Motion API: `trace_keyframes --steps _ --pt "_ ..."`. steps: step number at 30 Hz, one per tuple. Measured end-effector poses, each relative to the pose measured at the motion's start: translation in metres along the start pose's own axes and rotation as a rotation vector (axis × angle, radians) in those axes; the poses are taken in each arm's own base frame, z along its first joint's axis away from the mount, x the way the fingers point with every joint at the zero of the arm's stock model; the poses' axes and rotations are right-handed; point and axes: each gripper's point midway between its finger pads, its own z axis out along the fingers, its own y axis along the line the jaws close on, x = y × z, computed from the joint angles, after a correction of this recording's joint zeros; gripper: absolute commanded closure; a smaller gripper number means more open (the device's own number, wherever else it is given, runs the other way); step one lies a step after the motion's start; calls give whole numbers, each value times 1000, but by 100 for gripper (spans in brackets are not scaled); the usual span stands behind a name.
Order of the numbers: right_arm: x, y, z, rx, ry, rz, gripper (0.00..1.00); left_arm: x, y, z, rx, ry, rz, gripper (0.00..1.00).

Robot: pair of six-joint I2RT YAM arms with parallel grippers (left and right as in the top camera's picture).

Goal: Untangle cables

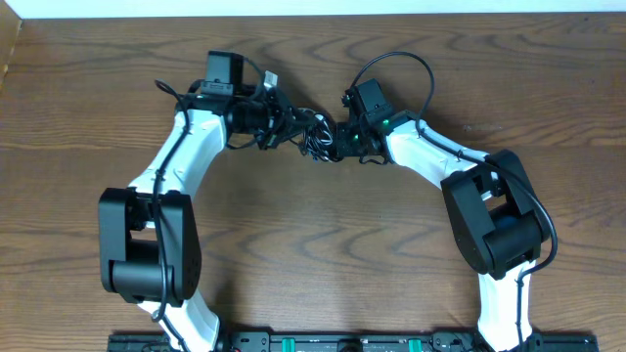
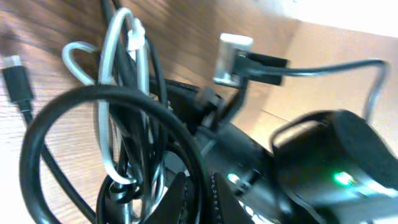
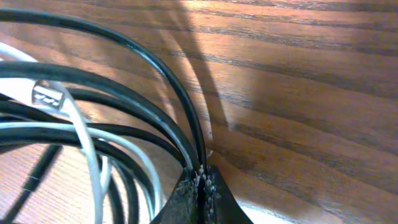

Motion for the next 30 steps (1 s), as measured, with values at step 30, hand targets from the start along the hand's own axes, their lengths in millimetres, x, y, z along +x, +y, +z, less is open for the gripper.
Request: trace_keyframes --steps 30 --pt "1 1 1 23 -6 -12 99 4 -30 -148 -202 -540 101 93"
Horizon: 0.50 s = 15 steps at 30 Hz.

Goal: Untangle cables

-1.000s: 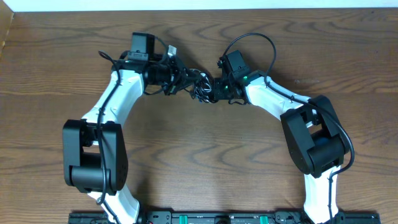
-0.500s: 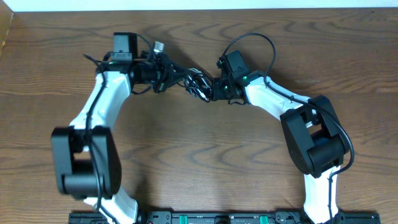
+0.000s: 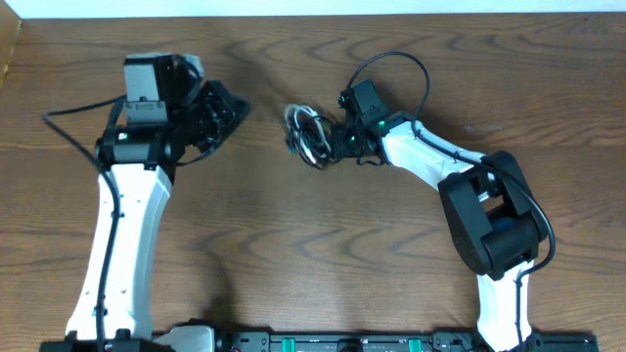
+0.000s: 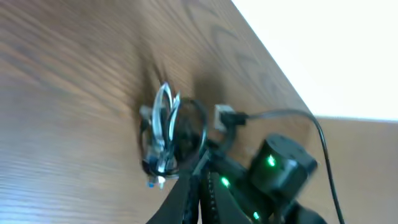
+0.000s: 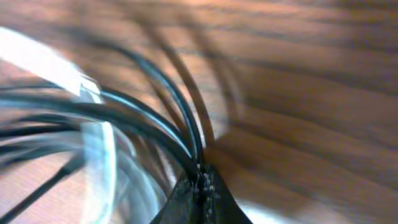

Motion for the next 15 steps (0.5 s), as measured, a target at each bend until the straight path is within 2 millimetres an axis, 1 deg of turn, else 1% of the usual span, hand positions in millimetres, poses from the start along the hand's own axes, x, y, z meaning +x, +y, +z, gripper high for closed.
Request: trace_keyframes --steps 3,7,10,13,15 --pt "-5 -7 -1 16 -14 9 99 -5 12 -7 -69 -34 -7 93" --pt "-5 -9 -1 24 -17 10 97 0 27 -4 -138 -16 0 92" --pt "-5 -10 -1 30 -17 10 97 4 36 6 -174 17 15 93" --pt "-4 -10 -2 34 -13 -10 96 11 44 20 -207 60 35 93" --pt "-3 -12 -4 41 -5 -31 88 15 51 32 -230 95 46 92"
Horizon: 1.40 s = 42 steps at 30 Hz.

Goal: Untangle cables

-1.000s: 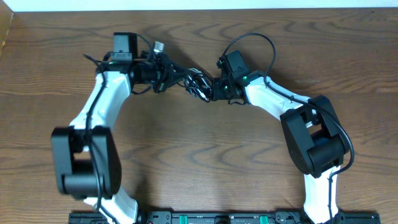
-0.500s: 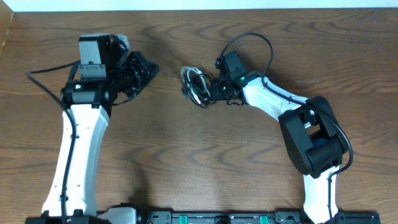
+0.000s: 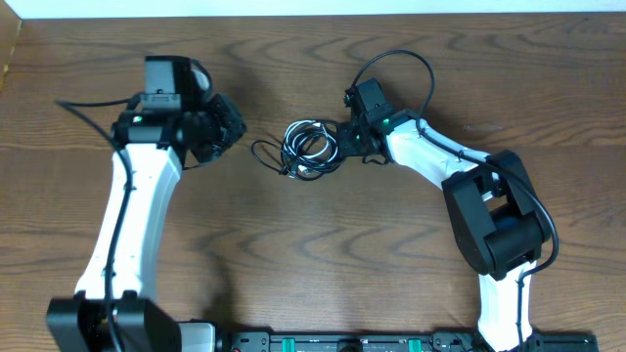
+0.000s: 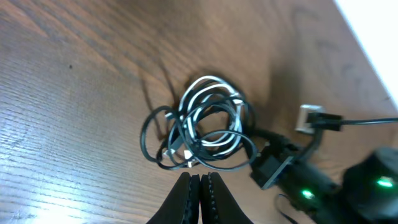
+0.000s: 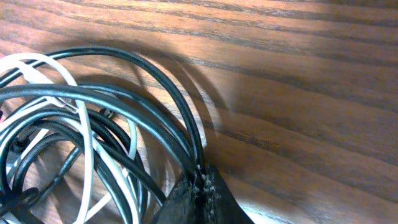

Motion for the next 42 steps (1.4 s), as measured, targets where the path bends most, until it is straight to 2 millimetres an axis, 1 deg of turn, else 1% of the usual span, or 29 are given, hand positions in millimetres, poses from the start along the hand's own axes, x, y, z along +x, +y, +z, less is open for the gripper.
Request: trace_keyframes --steps 3,5,7,9,12,13,15,16,17,20,22,24,27,30,33,34,37,42 --pt "6 -4 -7 20 23 -26 71 3 5 13 -23 32 27 93" --pt "12 -6 -14 33 44 -39 52 3 13 18 -59 36 39 92" --pt "13 -6 -26 39 42 -48 48 1 22 21 -108 27 46 92" --pt "7 -2 -41 35 20 -54 45 -3 31 21 -157 8 51 92" --pt "-9 13 -75 -10 -49 -68 44 -7 41 19 -215 -20 63 92" --pt "-13 21 -86 -40 -71 -73 45 -8 43 18 -226 -25 66 92" --pt "-18 36 -100 -104 -94 -84 48 -11 46 17 -246 -39 68 92" --pt "-20 48 -106 -158 -102 -88 50 -12 48 17 -256 -45 69 92" --pt "-20 54 -108 -187 -101 -88 53 -13 50 18 -264 -48 69 92" --pt "-10 76 -108 -270 -61 -57 54 -16 59 24 -309 -50 65 92" --pt "-4 90 -107 -311 -41 -42 53 -15 69 34 -346 -31 59 92" --pt "-3 104 -109 -348 -46 -47 53 -13 79 47 -381 1 50 92" --pt "1 126 -111 -395 -51 -46 58 -7 94 64 -425 51 38 92" --pt "10 139 -110 -397 -35 -5 57 -4 102 74 -450 77 31 92" --pt "16 146 -106 -370 -31 62 50 -6 106 74 -455 75 21 92" --pt "19 149 -104 -357 -30 96 46 -8 107 74 -454 70 17 92" --pt "27 152 -95 -322 -20 165 38 -13 114 71 -460 61 -3 92" --pt "45 155 -72 -268 23 263 36 -19 121 67 -466 51 -29 92"
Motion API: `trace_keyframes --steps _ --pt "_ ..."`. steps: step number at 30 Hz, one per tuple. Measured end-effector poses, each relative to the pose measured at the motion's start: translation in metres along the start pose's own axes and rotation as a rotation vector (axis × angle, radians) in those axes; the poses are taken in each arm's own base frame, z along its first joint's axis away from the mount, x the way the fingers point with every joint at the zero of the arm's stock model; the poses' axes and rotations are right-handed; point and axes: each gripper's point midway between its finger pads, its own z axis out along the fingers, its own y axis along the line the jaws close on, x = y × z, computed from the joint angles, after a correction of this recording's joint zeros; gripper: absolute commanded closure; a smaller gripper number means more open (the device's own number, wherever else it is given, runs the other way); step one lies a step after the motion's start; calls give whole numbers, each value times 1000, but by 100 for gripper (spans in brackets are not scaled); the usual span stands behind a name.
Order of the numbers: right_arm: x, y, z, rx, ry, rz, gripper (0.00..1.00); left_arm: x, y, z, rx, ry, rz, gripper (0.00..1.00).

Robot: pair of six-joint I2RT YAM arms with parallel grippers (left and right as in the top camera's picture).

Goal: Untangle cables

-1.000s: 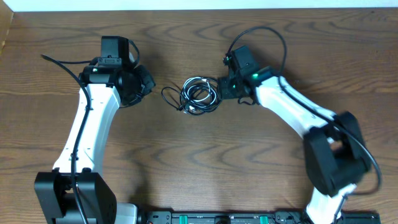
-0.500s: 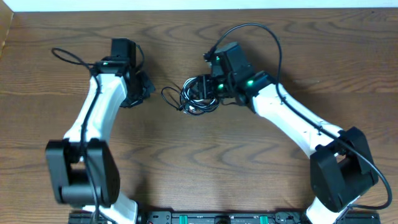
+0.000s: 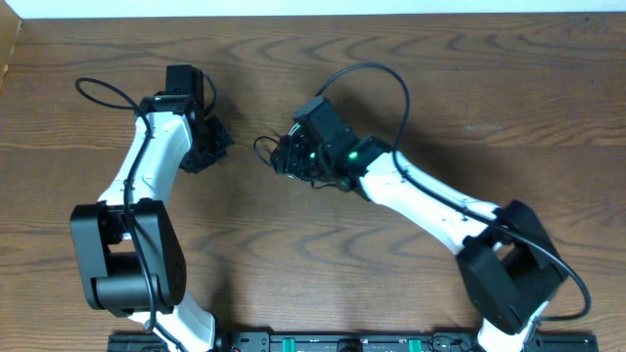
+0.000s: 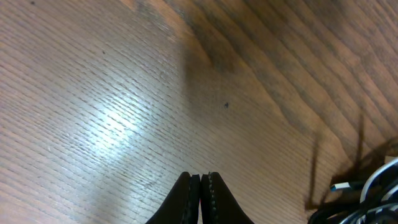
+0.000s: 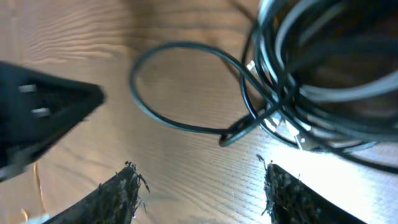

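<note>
A tangle of black and white cables (image 3: 278, 156) lies on the wooden table, partly under my right wrist. In the right wrist view the coils (image 5: 317, 74) fill the upper right, and a single black loop (image 5: 180, 87) sticks out to the left. My right gripper (image 5: 202, 183) is open just above the table beside that loop, holding nothing; from overhead it (image 3: 293, 161) sits over the tangle. My left gripper (image 3: 220, 147) is shut and empty a little left of the tangle. The left wrist view shows it (image 4: 200, 180) over bare wood, with cable ends (image 4: 373, 199) at the lower right.
The table (image 3: 323, 274) is brown wood, with its far edge (image 3: 313, 14) along the top of the overhead view. Each arm's own black lead (image 3: 377, 73) arcs above its wrist. A black rail (image 3: 323, 342) runs along the near edge.
My right gripper was shut on a black strand at the tangle's right side. It is now open and reaches over the tangle's left part. The left gripper stays shut and has shifted slightly.
Both grippers were shut in the tangle, close together. Then the left gripper was off to the left and the right still gripped the bundle. The bundle then lay spread on the table in the right gripper's hold. Now it lies released under the open right gripper.
</note>
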Motion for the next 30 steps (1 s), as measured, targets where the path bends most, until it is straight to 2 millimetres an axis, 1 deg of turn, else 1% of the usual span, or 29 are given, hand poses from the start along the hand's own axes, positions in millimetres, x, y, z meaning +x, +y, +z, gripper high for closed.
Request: trace_keyframes --steps 4,8,11,12,13,17,18,22,26,28,30 --pt "10 -4 14 29 1 122 37 -1 1 0 -2 -1 -3 92" --pt "7 -1 29 9 -25 198 39 -1 1 0 -2 -2 -3 92" --pt "5 -4 43 3 -37 239 42 -1 1 0 -2 -1 -3 92" --pt "5 -7 47 5 -40 260 46 -1 1 0 -2 -2 -3 92" --pt "4 -8 51 5 -44 278 54 -1 1 0 -2 -2 -3 92" --pt "1 -16 62 18 -69 317 95 -1 1 0 -2 -1 -3 92" --pt "0 -18 63 23 -75 318 99 -1 1 0 -2 -1 -3 91" --pt "-8 -17 63 20 -113 266 99 -1 1 0 -2 -2 -3 92" --pt "-13 -17 62 14 -118 178 99 -1 1 0 -2 -2 -3 92" --pt "-15 -16 59 8 -108 129 99 -1 1 0 -2 -2 -3 92" --pt "-19 -11 50 -18 -100 62 99 -1 1 0 -2 -2 -3 92"
